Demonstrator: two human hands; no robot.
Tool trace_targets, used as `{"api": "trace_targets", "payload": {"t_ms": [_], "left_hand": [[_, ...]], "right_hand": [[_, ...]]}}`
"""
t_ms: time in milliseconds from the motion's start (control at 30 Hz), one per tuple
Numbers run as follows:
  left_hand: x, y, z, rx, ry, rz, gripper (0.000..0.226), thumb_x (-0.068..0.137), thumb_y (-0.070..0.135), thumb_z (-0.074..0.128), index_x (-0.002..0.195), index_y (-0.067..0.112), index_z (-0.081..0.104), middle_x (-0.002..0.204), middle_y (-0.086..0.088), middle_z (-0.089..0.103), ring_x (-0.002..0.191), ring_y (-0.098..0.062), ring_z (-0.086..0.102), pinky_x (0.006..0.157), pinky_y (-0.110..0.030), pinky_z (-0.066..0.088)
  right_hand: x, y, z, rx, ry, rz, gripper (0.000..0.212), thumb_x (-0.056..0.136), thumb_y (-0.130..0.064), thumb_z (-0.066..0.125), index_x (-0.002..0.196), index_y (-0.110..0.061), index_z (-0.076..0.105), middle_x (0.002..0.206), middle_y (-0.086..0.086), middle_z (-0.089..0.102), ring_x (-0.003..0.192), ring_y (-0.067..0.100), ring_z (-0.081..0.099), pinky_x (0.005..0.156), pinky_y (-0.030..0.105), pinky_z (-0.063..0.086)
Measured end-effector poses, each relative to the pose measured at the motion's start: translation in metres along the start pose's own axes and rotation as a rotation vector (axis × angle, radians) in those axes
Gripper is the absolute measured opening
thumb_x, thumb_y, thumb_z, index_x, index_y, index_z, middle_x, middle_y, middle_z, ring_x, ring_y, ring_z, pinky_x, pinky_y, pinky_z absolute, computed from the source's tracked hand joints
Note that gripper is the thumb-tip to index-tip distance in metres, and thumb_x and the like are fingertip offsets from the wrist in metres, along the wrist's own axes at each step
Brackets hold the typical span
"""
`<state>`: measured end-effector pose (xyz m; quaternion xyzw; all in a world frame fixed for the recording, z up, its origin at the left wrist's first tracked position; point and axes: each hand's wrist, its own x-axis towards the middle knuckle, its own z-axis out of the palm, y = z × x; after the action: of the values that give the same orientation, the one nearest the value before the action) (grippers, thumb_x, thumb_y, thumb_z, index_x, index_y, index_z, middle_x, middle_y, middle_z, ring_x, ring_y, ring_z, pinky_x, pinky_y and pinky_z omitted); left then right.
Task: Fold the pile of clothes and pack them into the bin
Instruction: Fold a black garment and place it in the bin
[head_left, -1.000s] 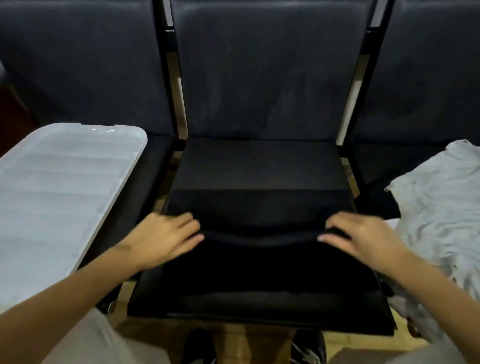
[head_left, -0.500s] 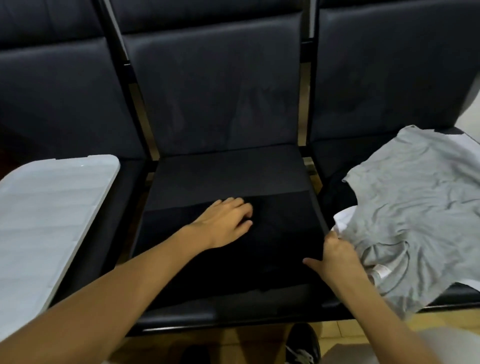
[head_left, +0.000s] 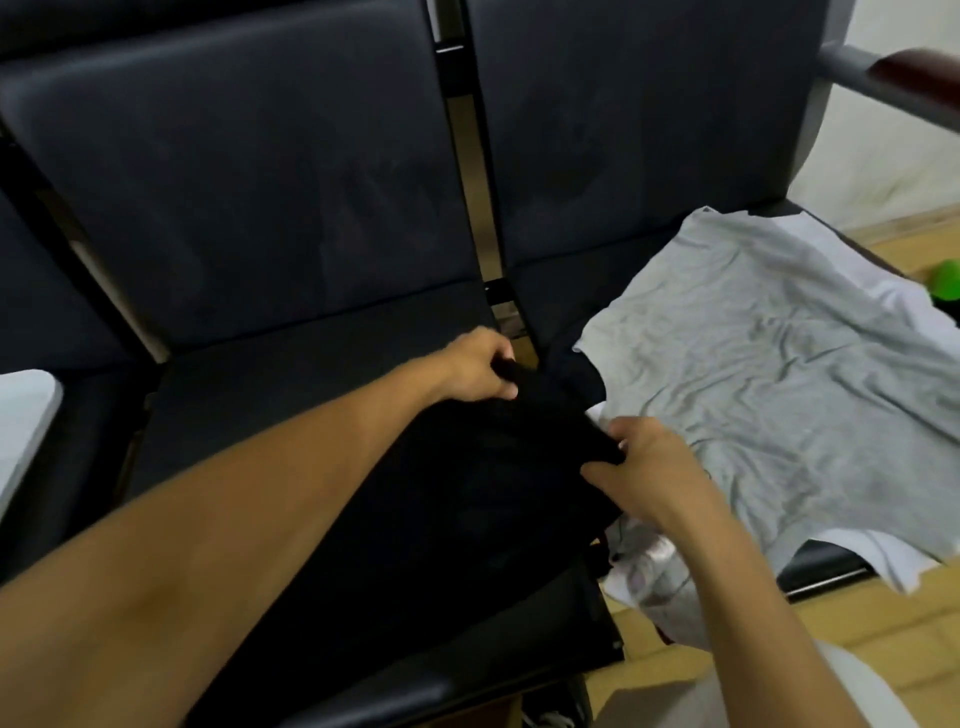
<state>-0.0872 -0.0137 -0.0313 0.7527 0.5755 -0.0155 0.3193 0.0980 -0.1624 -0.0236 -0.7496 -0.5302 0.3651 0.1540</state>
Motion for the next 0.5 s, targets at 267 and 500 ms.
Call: {"api": "trace_targets", "payload": {"t_ms": [267,500], "left_hand": [[-0.101,-0.034,-0.091,0.494,0.056,0.428,0.028,0.086,0.007,0.065,0.084,0.029,0.048,0.089,0.012,0.051,0.089,-0.01,0.048,0.076,-0.03,0.043],[-0.211,-0.14,-0.103,1.051,-0.119,0.194,0.034,0.08,0.007,0.06,0.1,0.03,0.045,0.11,0.007,0.051,0.111,-0.019,0.048,0.084,-0.03,0.033]], "right_hand": [[-0.039,-0.063,0.007,0.562,-0.458,-0.288,0.017,0.087,-0.012,0.07,0.103,-0.016,0.071,0.097,0.004,0.076,0.091,0.018,0.074,0.079,0.032,0.058],[-0.088,-0.136,0.111,0.412,-0.877,-0.467,0.024,0.086,-0.036,0.074,0.107,-0.027,0.067,0.091,-0.005,0.069,0.079,0.006,0.063,0.069,0.022,0.05]]}}
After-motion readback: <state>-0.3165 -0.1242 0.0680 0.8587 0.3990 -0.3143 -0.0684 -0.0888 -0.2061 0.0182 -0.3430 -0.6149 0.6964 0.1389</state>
